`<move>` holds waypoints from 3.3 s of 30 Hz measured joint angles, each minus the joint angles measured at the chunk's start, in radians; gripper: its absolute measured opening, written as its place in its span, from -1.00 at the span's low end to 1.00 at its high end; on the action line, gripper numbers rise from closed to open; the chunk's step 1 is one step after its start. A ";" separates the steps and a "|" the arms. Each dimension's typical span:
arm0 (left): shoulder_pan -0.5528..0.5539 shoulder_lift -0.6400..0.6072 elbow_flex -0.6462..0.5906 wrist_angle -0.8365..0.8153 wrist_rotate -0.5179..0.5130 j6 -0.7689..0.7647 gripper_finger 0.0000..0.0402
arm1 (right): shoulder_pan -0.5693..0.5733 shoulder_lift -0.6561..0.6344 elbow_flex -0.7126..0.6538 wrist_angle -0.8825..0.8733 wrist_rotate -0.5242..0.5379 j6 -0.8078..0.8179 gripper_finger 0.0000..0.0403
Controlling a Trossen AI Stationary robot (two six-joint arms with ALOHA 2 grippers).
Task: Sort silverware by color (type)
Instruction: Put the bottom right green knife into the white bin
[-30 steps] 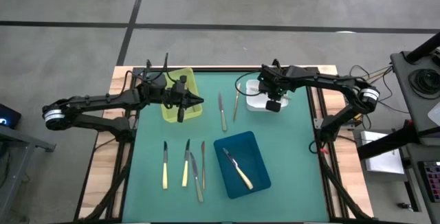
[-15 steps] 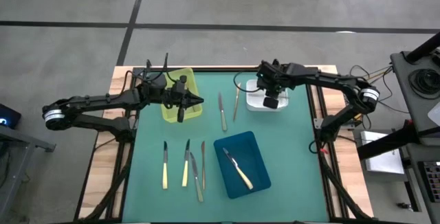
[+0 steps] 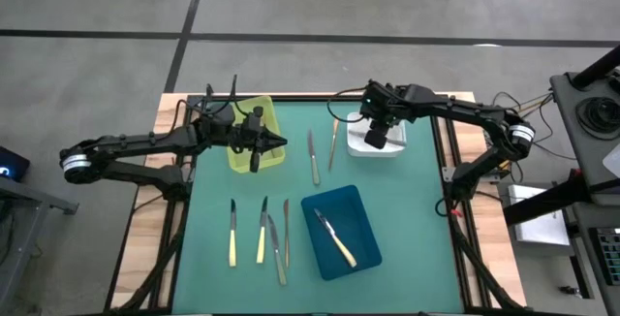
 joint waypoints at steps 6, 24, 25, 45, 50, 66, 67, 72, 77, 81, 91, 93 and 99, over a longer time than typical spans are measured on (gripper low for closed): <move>0.000 0.000 0.000 0.000 0.000 -0.004 -1.00 | 0.000 -0.003 0.000 -0.039 -0.001 0.066 -0.62; 0.000 0.000 0.000 -0.001 0.000 -0.047 -1.00 | 0.017 -0.040 -0.040 -0.060 0.001 0.258 -0.87; 0.000 0.000 0.000 -0.001 0.000 -0.052 -1.00 | 0.026 -0.059 -0.042 -0.027 0.001 0.253 -0.87; -0.110 0.000 0.000 -0.025 0.000 -0.252 -1.00 | 0.207 -0.431 -0.408 0.711 0.000 0.229 -0.91; -0.169 0.000 0.000 -0.026 -0.002 -0.315 -1.00 | 0.210 -0.435 -0.500 0.804 0.000 0.236 -0.91; -0.372 0.000 0.000 -0.143 -0.081 -0.688 -1.00 | 0.221 -0.429 -0.648 1.030 -0.002 0.172 -0.91; -0.381 0.000 0.000 -0.156 -0.082 -0.720 -1.00 | 0.221 -0.429 -0.652 1.031 -0.002 0.172 -0.91; -0.420 0.000 0.000 -0.225 -0.083 -0.856 -1.00 | 0.221 -0.429 -0.664 1.029 -0.002 0.182 -0.91; -0.432 0.000 -0.001 -0.264 -0.106 -0.895 -1.00 | 0.221 -0.429 -0.666 1.014 0.015 0.207 -0.91; -0.418 0.000 0.001 -0.267 -0.108 -0.869 -1.00 | 0.208 -0.422 -0.528 0.689 0.112 0.229 -0.91; -0.356 0.000 0.128 -0.362 -0.112 -0.616 -1.00 | 0.060 -0.161 -0.081 -0.105 0.020 0.253 -0.91; -0.346 0.000 0.172 -0.439 -0.143 -0.534 -1.00 | 0.030 -0.095 -0.036 -0.152 0.019 0.215 -0.91; -0.338 0.000 0.319 -0.747 -0.419 -0.337 -1.00 | -0.031 0.048 0.064 -0.255 -0.107 0.147 -0.77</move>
